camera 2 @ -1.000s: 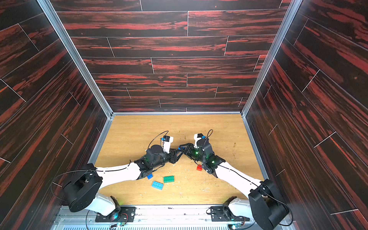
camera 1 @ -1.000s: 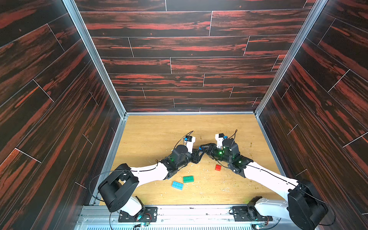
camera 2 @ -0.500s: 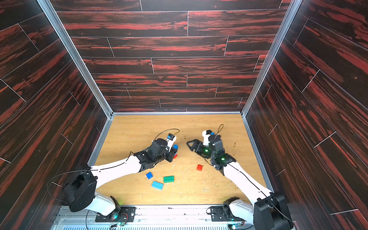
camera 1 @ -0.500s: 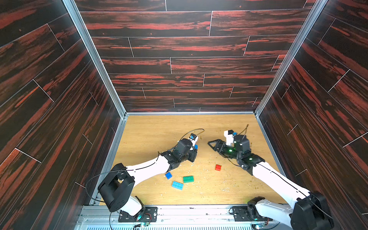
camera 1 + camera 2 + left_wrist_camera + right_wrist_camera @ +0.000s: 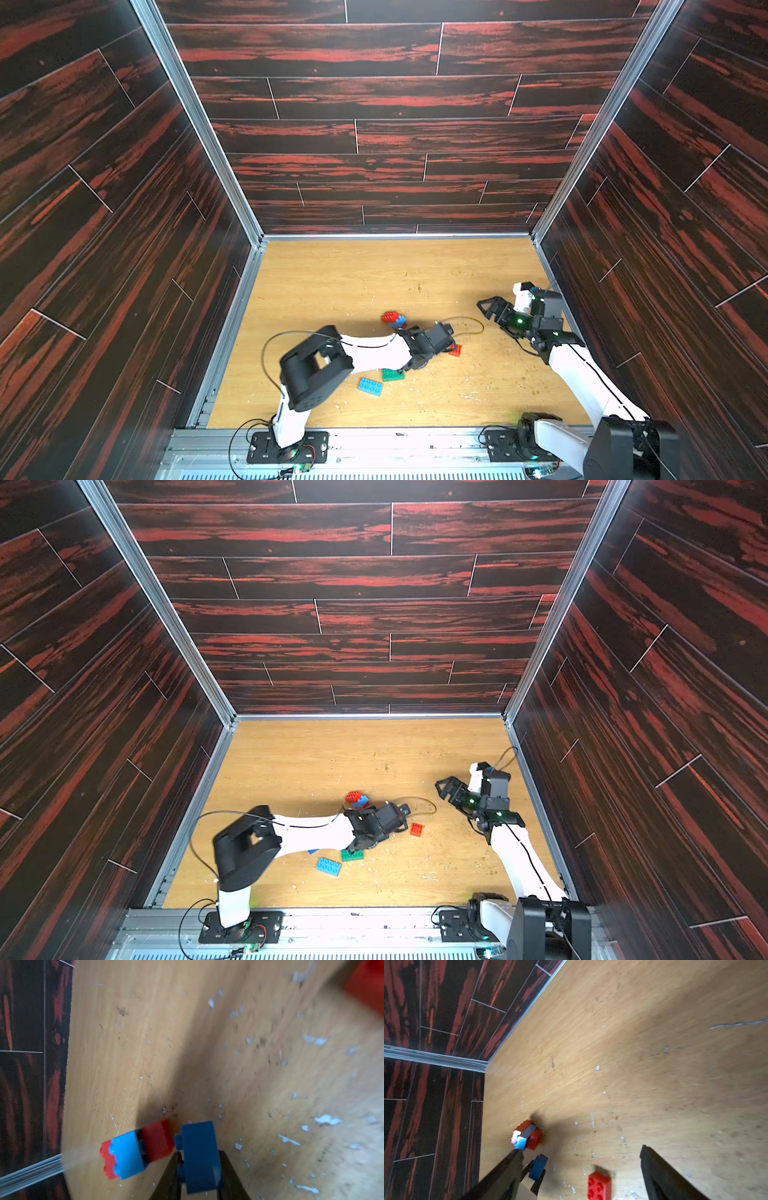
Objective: Assemble a heart with lego
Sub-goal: Assemble the lego brick with the lego brick.
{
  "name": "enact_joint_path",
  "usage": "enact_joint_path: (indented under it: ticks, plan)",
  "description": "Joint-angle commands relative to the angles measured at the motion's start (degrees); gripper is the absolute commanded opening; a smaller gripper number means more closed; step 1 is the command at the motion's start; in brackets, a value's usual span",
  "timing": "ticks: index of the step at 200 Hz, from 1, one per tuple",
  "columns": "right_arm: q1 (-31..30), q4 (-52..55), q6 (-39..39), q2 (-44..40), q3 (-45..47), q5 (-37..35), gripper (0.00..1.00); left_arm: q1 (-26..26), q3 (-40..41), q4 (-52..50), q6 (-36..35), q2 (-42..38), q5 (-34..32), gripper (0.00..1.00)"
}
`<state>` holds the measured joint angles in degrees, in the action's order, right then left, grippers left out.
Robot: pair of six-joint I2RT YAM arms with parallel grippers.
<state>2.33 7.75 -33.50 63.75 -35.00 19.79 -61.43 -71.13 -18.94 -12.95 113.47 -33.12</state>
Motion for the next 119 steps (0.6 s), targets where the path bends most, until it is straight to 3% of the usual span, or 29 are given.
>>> enact_joint_path:
  ticks: [1,18,31,85,119]
  plan:
    - [2.18,0.06,2.46,-0.38,1.14,1.56,0.93,-1.45,-2.38,-2.18,-4.14,2.19,-5.52,0.21]
    - [2.81,-0.74,2.81,-0.45,1.76,2.24,0.93,-2.06,-3.15,-3.51,-5.0,4.5,-7.41,0.23]
    - [2.86,-0.8,3.08,-0.38,2.07,2.12,0.93,-2.07,-3.06,-4.46,-5.01,4.65,-5.96,0.31]
    - [2.98,-1.99,4.6,1.12,2.24,2.44,0.94,-3.58,-4.19,-15.07,-2.34,2.9,5.61,0.58]
    - [3.0,-3.03,6.01,2.7,1.96,4.09,0.94,-3.83,-2.89,-17.88,1.65,-3.83,12.89,0.78]
